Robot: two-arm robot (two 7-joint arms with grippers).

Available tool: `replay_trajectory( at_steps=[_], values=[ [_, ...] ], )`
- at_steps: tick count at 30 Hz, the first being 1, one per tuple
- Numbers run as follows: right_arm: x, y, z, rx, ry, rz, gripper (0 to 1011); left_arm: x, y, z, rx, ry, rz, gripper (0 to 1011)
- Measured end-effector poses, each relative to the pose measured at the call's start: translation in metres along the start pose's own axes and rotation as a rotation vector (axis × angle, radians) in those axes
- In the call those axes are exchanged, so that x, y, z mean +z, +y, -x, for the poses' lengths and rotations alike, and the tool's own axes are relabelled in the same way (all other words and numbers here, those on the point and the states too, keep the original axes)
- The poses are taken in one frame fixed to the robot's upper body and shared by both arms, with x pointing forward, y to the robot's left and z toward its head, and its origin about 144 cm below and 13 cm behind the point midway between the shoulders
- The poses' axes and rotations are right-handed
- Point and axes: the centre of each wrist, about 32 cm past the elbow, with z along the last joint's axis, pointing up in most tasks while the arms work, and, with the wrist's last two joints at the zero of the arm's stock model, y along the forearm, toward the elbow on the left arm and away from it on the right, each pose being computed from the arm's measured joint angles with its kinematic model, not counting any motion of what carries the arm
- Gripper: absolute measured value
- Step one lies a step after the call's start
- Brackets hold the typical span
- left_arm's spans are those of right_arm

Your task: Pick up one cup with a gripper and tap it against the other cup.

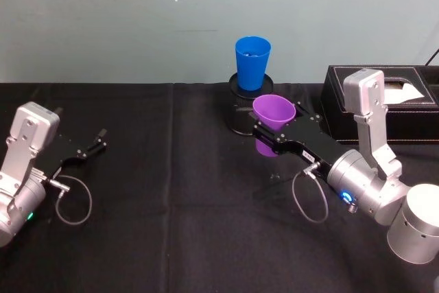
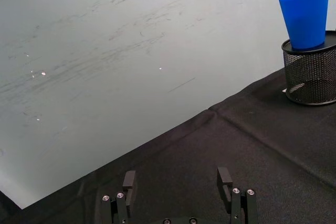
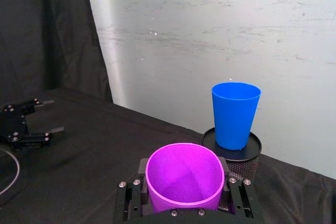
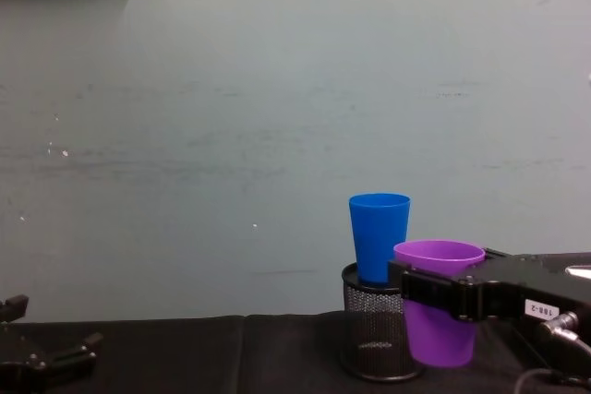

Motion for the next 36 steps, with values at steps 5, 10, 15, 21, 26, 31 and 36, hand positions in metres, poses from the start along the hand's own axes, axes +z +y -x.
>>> replay_trajectory(
  at_steps=[5,10,15,21,26,31,36],
  values=[
    [0.0000,0.0000,0.0000,0.000,0.000,0.000,746,0.0000,0.0000,0.0000,0.000,0.000,0.000,1000],
    [0.0000,0.0000,0.0000,0.000,0.000,0.000,746,0.0000,0.0000,0.0000,0.000,0.000,0.000,1000],
    [0.0000,0.0000,0.0000,0.000,0.000,0.000,746,0.0000,0.0000,0.0000,0.000,0.000,0.000,1000],
    [0.0000,0.0000,0.0000,0.000,0.000,0.000,746,0.0000,0.0000,0.0000,0.000,0.000,0.000,1000],
    [0.0000,0.0000,0.0000,0.000,0.000,0.000,746,0.0000,0.0000,0.0000,0.000,0.000,0.000,1000],
    [0.0000,0.0000,0.0000,0.000,0.000,0.000,746,0.0000,0.0000,0.0000,0.000,0.000,0.000,1000],
    [0.0000,0.0000,0.0000,0.000,0.000,0.000,746,0.0000,0.0000,0.0000,0.000,0.000,0.000,1000]
  ],
)
